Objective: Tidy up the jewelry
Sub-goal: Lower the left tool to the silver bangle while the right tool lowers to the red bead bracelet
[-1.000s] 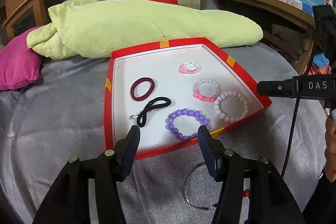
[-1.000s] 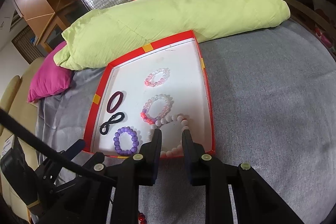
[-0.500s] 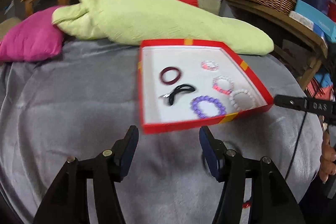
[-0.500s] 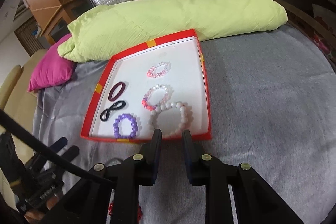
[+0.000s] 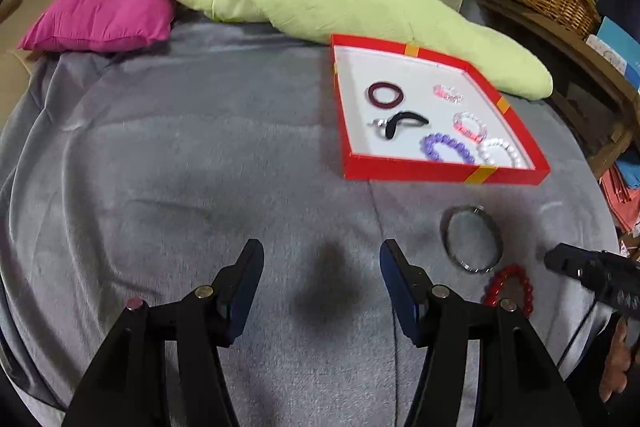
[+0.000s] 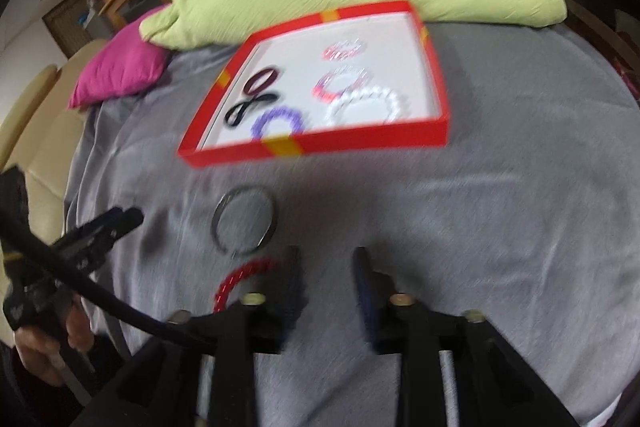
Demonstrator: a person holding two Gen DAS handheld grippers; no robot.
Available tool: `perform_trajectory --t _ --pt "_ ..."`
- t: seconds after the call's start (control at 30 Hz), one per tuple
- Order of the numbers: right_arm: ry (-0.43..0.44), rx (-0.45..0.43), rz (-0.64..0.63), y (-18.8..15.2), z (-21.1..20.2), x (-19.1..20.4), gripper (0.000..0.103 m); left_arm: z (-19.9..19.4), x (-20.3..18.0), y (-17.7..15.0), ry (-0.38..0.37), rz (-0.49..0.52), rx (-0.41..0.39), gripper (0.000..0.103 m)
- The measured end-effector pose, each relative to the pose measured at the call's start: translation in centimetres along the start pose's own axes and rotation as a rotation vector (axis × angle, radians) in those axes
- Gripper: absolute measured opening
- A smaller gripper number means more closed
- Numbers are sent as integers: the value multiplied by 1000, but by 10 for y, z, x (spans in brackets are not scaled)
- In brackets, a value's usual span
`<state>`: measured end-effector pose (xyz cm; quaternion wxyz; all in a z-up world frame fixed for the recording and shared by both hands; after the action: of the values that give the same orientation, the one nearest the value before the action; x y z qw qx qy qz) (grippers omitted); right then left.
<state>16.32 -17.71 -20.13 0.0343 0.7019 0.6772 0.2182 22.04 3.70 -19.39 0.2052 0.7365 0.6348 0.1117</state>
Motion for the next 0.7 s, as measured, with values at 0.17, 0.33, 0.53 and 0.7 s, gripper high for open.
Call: perform_trajectory --t 0.17,0.33,0.53,0.7 --pt "-79 -64 -118 -5 0 22 55 9 0 -3 18 9 25 61" --pt "-145 -27 -185 -12 20 31 30 17 -5 -5 32 21 40 61" --pt "-213 -45 -241 -16 25 34 11 18 -11 -4 25 27 41 61" --pt "-195 -61 -167 -9 20 18 11 20 -15 -4 26 43 45 61"
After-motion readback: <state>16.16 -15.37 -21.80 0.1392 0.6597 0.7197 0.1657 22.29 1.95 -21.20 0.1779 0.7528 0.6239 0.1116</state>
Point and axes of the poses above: each gripper's, at about its wrist camera, not at the fingertips, and z roughly the way its jaws point, x to its left, y to its top, the point moved 8 cm from there along z, roughly the way its jaws point, and after that the axes turned 12 degrees about x, right-handed, at the moved point
